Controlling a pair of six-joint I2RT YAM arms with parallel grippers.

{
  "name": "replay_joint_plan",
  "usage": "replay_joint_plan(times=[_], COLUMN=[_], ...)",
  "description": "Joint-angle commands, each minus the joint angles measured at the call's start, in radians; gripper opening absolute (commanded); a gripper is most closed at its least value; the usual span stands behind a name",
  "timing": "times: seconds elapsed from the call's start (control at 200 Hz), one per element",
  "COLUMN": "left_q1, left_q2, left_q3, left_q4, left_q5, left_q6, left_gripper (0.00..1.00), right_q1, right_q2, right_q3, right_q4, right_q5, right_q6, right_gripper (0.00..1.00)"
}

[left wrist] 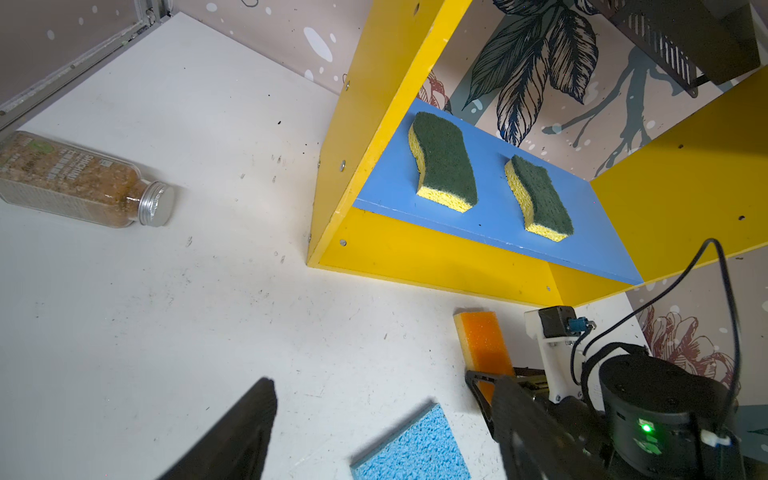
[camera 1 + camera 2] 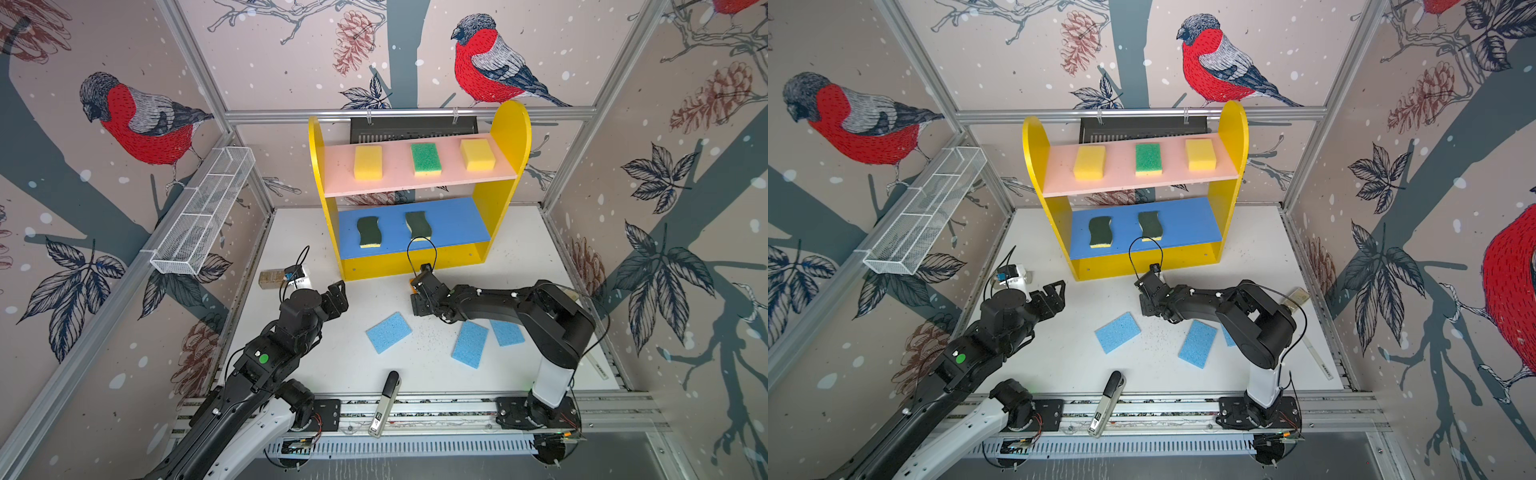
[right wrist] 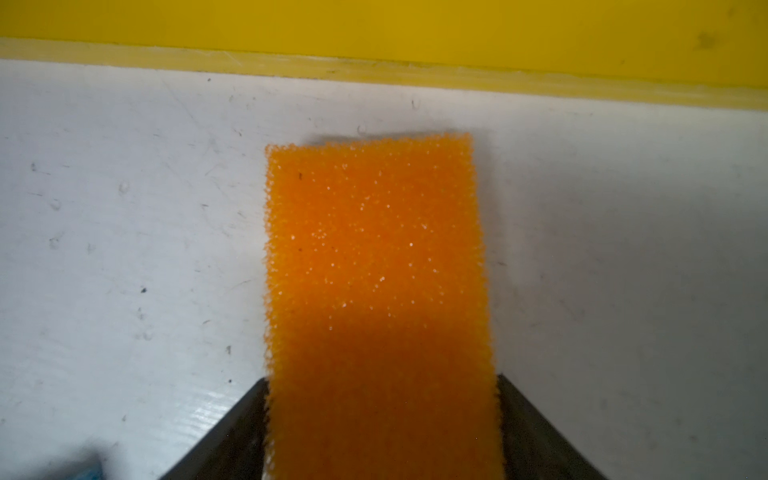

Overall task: Place and organize the cleaning sponges onto the shelf
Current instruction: 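Lift the orange sponge with the right gripper toward the shelf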

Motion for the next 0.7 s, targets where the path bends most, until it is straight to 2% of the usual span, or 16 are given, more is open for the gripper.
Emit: replay_joint_plan(times=[0.0, 0.29, 0.525, 0.695], left_q1=[0.001, 0.001, 0.000, 0.001], left_q2=[0.002, -0.005, -0.005, -0.012], left_q3=[0.000, -0.006, -0.010, -0.005], left_q4=[0.009, 0.011, 0.011, 0.000], left_q5=[-0.001, 0.012, 0.011, 0.006], left_q6=[-0.009, -0.012, -0.013, -0.013], left_gripper=[0.82, 0.82, 0.82, 0.82], right_q1=[0.003, 0.009, 0.009, 0.010], right_q2=[-0.004, -0.046, -0.003, 0.017], right_q3=[-0.025, -0.048, -0.018, 0.004], right_q4=[-0.119, -0.147, -0.122, -0.133], right_q5=[-0.019, -0.003, -0.011, -0.014], right_q6=[-0.005, 0.008, -0.024, -0.025], right_gripper=[0.78, 0.78, 0.77, 0.73])
